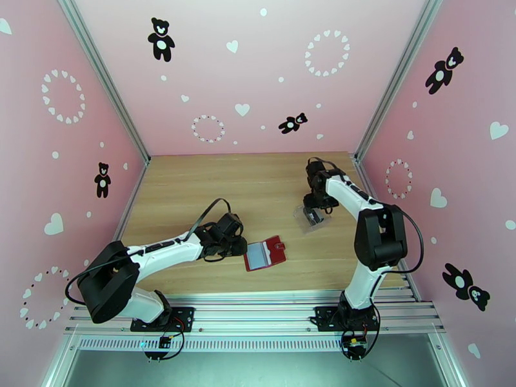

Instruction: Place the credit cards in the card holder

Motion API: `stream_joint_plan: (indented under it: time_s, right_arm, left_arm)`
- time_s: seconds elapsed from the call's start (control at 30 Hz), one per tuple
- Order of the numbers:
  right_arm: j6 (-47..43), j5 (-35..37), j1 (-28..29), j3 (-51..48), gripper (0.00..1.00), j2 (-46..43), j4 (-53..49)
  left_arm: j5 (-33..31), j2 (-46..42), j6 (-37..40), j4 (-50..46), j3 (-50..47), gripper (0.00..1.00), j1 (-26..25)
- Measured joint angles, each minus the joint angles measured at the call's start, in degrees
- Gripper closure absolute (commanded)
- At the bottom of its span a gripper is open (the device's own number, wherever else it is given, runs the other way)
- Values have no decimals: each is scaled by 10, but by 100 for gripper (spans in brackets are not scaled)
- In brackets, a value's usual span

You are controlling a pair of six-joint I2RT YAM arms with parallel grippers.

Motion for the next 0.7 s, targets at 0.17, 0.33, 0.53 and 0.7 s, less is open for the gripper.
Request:
stream_joint_plan:
  time_s: [0.17, 0.33, 0.53, 0.7]
  right_arm:
    - [1, -42, -28, 0, 7, 3, 3]
    - [3, -86, -30, 0, 11, 21, 4]
    - [17, -115, -30, -7, 14, 25, 8]
    - [36, -154, -25, -48, 15, -3, 18]
  left_arm:
    - [0, 0, 0, 0, 0, 71, 0]
    - [0, 0, 0, 0, 0, 71, 0]
    - [0, 0, 0, 0, 0, 71, 0]
    - [0, 0, 0, 0, 0, 71, 0]
